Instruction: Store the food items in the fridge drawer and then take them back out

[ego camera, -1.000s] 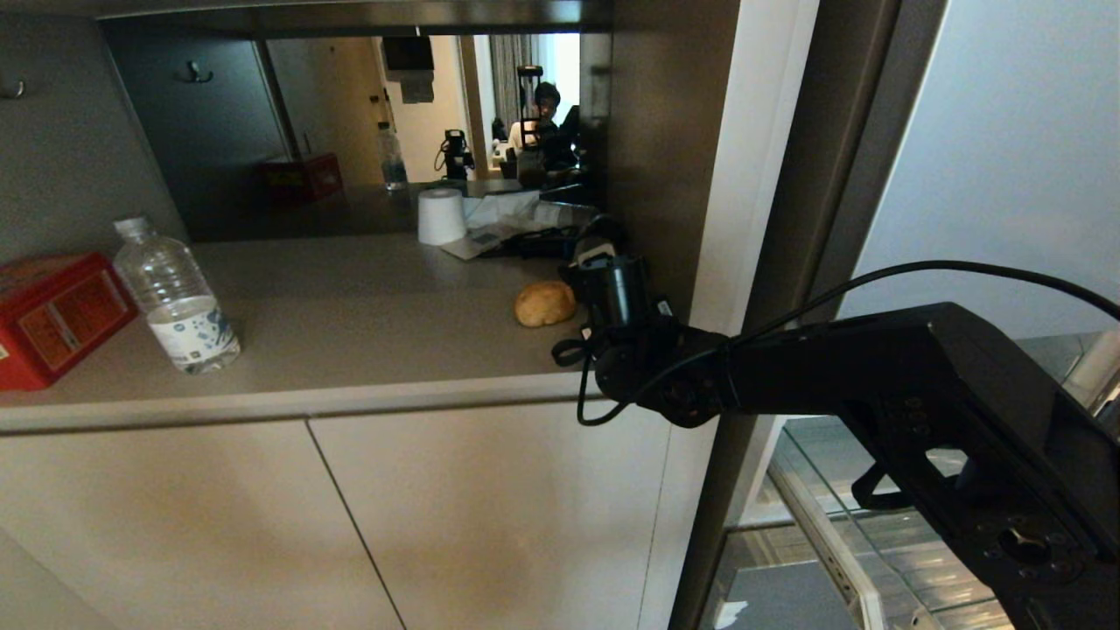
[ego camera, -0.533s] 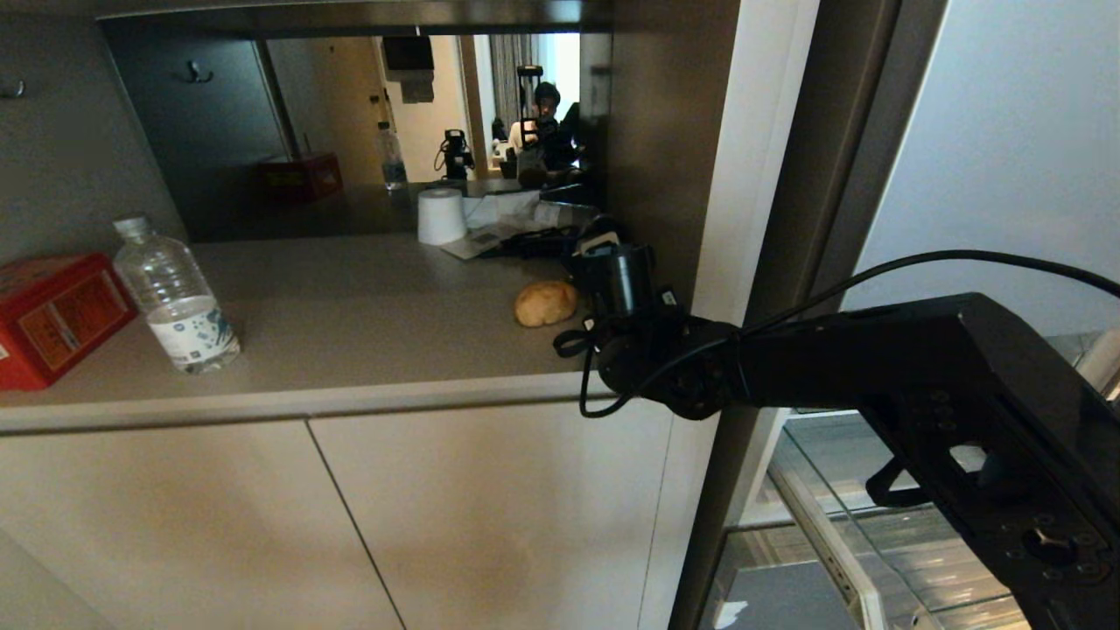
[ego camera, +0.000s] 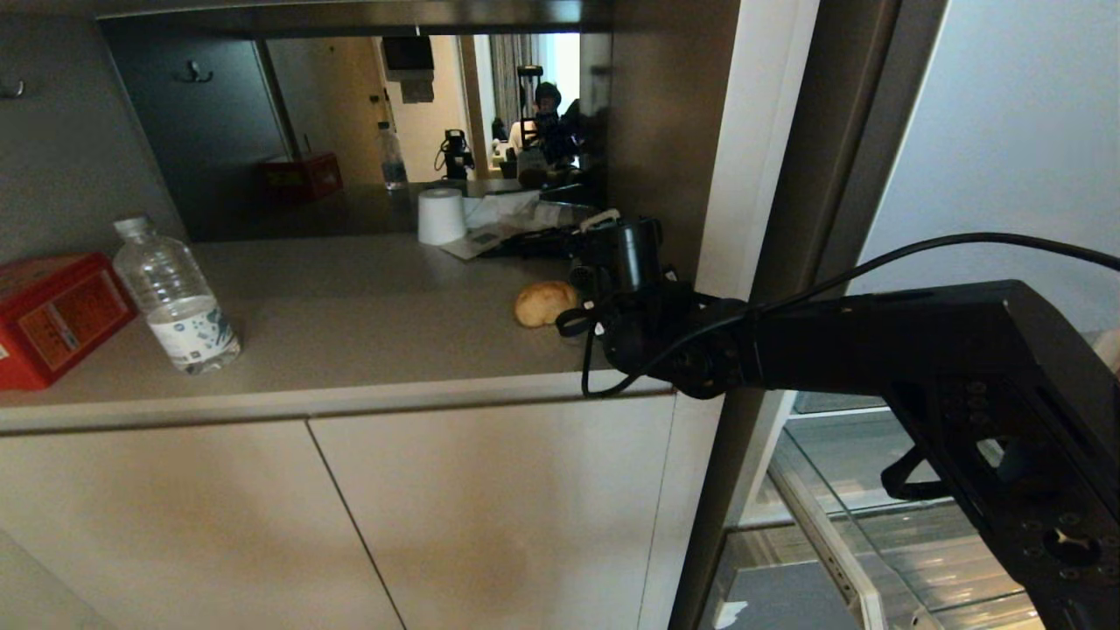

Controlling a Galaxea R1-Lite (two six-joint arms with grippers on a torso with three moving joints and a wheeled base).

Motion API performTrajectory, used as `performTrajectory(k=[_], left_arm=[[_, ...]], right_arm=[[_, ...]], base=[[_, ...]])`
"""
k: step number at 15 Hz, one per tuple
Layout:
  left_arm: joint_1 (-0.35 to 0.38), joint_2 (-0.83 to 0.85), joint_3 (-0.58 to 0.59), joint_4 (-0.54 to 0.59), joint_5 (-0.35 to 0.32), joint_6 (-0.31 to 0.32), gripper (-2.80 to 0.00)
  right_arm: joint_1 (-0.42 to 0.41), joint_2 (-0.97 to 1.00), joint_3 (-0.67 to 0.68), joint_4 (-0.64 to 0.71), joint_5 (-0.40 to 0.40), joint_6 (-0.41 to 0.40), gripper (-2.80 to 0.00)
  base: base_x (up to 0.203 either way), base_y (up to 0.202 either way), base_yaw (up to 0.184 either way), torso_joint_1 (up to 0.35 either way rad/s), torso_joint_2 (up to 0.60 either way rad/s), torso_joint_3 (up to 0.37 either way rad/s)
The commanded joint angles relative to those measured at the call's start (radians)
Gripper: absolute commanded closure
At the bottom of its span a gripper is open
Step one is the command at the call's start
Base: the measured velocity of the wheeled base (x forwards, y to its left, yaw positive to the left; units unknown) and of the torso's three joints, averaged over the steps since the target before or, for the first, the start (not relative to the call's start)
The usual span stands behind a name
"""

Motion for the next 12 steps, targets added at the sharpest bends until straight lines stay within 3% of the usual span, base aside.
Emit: performTrajectory(k=[1, 9, 12], left_arm=[[0.000, 0.002, 0.000, 0.001, 0.000, 0.000, 0.00], [0.000, 0.002, 0.000, 0.001, 0.000, -0.001, 0.00], [0.000, 0.002, 0.000, 0.001, 0.000, -0.001, 0.00]], right_arm=[[-0.003, 0.002, -0.002, -0.028, 0.011, -0.001, -2.80], [-0.062, 0.100, -0.002, -0.275, 0.099, -0.001, -2.80], [-0.067, 0.113, -0.002, -0.303, 0.100, -0.001, -2.80]], base=[[0.000, 0.000, 0.000, 0.000, 0.00, 0.000], [0.000, 0.000, 0.000, 0.000, 0.00, 0.000], [0.000, 0.000, 0.000, 0.000, 0.00, 0.000]])
